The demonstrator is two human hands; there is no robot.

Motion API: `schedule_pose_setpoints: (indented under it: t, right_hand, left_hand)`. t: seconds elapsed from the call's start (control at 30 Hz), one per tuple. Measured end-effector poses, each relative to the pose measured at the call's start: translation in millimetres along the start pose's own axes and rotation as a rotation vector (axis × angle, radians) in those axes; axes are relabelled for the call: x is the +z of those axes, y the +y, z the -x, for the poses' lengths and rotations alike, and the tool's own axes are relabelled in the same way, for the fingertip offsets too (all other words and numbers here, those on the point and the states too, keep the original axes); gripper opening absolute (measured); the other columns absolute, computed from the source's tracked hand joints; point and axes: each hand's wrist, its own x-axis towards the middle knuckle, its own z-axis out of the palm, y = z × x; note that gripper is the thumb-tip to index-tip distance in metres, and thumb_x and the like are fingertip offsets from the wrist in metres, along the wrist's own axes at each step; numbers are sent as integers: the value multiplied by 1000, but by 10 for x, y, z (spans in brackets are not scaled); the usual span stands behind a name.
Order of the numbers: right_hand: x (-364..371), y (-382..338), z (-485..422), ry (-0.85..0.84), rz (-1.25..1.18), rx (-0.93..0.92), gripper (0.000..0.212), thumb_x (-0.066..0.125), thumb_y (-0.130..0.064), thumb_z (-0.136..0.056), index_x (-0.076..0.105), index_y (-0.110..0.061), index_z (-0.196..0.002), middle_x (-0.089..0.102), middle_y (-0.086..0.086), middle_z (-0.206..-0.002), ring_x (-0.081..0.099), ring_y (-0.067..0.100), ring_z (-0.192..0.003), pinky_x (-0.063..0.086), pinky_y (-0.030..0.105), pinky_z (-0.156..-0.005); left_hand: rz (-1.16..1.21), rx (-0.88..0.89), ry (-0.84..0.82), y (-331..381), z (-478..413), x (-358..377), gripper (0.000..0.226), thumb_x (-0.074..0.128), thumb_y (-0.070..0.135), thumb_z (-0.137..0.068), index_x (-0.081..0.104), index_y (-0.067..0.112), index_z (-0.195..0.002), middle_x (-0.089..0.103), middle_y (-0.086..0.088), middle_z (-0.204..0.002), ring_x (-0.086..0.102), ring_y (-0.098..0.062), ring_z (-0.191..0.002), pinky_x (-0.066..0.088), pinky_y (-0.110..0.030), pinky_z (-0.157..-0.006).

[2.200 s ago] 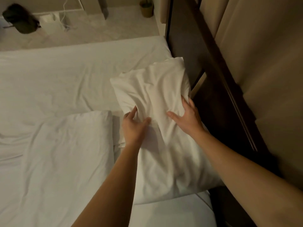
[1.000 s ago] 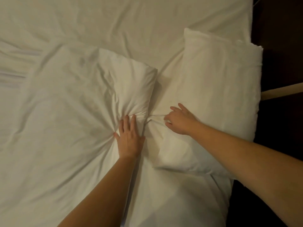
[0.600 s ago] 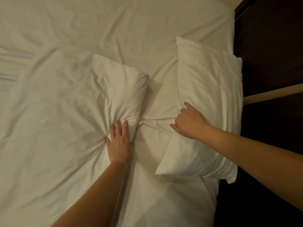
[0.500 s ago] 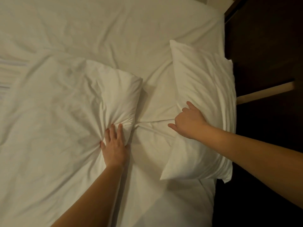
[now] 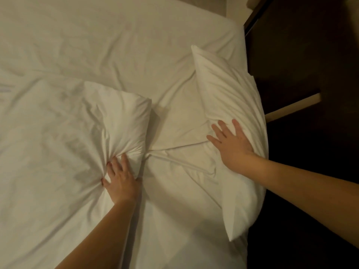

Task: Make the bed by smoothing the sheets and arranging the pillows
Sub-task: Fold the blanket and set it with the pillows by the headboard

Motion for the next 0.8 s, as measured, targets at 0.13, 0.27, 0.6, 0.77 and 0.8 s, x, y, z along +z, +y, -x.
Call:
schedule_pose_setpoints:
  t: [0.13,0.27,0.6,0.77,0.8]
  right_hand:
    - [196,317,258,17,-207,69,92,30,-85,-87,-17,-46,-156,-29,7,-165,-28,32,-151,-14,67,-116]
    - [397,726,628,7,-318,133,97,32,-92,-79,-10,-51,-156,-33,3,-163,-30,30,-150,-12,63,-118]
    - [1202,1303,1189,67,-618,244,98,41,-86,-82,-6,-46,-159,-37,-5,-161,-33,23,-149,-11,51,-123]
    - [1335,1266,1094,170,-709,235,96,48,-83,-81,5,-48,-159,-29,-9,-164,-30,20,-150,-13,51,-123]
    - [1369,1263,1079,186,-720,237,95,49,-82,-81,6,-48,-159,-28,-9,-165,-29,19,-150,-13,51,-123]
  left_hand:
    - [59,-26,-20,-68,-4,-104,92,80,36,-77,30,1,-147,40,-23,-139,43,-45,-126,52,-59,-88]
    - [139,-17,-14,-129,84,-297,42,60,0,-88,47,7,-126,57,-23,-122,60,-47,-107,52,-54,-81]
    - [103,88,226,204,381,-1216,31,54,0,-87,59,9,-116,68,-23,-88,66,-48,-80,53,-49,-72]
    - [145,148,358,995,404,-1910,18,57,2,-85,62,5,-102,68,-28,-93,64,-52,-88,52,-50,-79]
    - [169,177,381,1227,399,-1983,18,55,1,-85,62,4,-100,67,-29,-94,64,-52,-89,52,-50,-80]
